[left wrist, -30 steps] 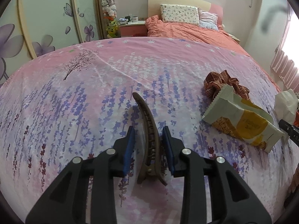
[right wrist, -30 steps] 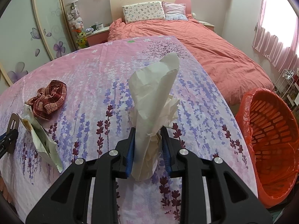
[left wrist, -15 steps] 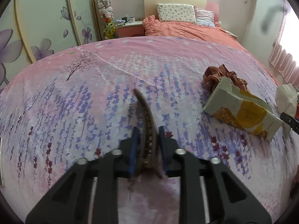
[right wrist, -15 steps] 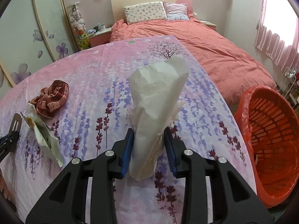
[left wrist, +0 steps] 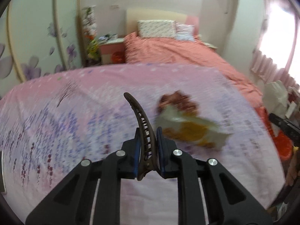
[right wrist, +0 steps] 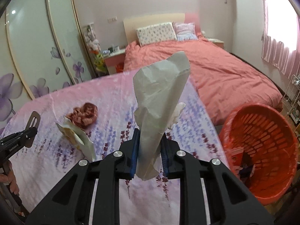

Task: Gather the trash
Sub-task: 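Carry the hair clip and white tissue over the orange basket and open both tools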

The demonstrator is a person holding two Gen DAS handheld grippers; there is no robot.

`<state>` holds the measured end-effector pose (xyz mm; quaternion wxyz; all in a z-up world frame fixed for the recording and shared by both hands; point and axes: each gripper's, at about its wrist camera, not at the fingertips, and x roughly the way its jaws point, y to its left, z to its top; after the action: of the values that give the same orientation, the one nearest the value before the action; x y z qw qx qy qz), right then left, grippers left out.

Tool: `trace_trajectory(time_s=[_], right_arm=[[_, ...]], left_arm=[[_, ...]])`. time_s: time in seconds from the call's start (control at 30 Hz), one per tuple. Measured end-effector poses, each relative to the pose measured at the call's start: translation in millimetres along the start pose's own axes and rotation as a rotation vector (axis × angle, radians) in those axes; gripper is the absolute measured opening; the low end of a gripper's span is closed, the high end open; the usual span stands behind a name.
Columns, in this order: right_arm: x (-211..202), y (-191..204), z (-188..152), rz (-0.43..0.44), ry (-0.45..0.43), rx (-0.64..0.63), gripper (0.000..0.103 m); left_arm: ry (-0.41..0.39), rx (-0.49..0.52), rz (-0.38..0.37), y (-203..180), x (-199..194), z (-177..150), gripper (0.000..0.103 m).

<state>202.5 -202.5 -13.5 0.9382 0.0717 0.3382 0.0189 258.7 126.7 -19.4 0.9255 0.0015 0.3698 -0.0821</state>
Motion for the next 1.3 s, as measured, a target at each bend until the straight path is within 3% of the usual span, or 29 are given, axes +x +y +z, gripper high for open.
trace_trajectory(time_s=[0.37, 0.63, 0.8, 0.87, 0.93, 1.07, 1.1, 1.2, 1.23, 1.3], right_arm=[[-48, -63, 1, -0.047, -0.067, 0.048, 0.021], [-62, -138, -6, -0.145, -0.087, 0.169, 0.021], [-56, -177, -11, -0.176, -0.078, 0.244, 0.021], [-54, -190, -12, -0.179, -0.078, 0.27, 0.021], [-51, -201, -13, -0.178, -0.077, 0.294, 0.021], [-39, -222, -14, -0.191, -0.072, 0.336, 0.021], [-35, -227, -16, -0.199, -0.071, 0.341, 0.021], [-33, -238, -25, -0.193, -0.071, 0.364, 0.022], [-31, -236, -28, -0.183, -0.061, 0.353, 0.023], [-28, -232, -32, -0.189, -0.03, 0.317, 0.031]], left_arm=[[-0.055, 0.157, -0.248, -137, -28, 21, 0.017], [-0.019, 0.253, -0.437, -253, -6, 18, 0.017], [0.017, 0.301, -0.52, -318, 13, 15, 0.017], [0.03, 0.332, -0.547, -344, 23, 13, 0.013], [0.038, 0.362, -0.562, -368, 31, 8, 0.013], [0.062, 0.404, -0.56, -401, 56, 1, 0.002], [0.071, 0.399, -0.526, -407, 67, -1, 0.002], [0.126, 0.341, -0.525, -404, 82, 0, 0.002], [0.117, 0.347, -0.504, -400, 83, -1, 0.005], [0.091, 0.357, -0.444, -387, 82, -2, 0.025]])
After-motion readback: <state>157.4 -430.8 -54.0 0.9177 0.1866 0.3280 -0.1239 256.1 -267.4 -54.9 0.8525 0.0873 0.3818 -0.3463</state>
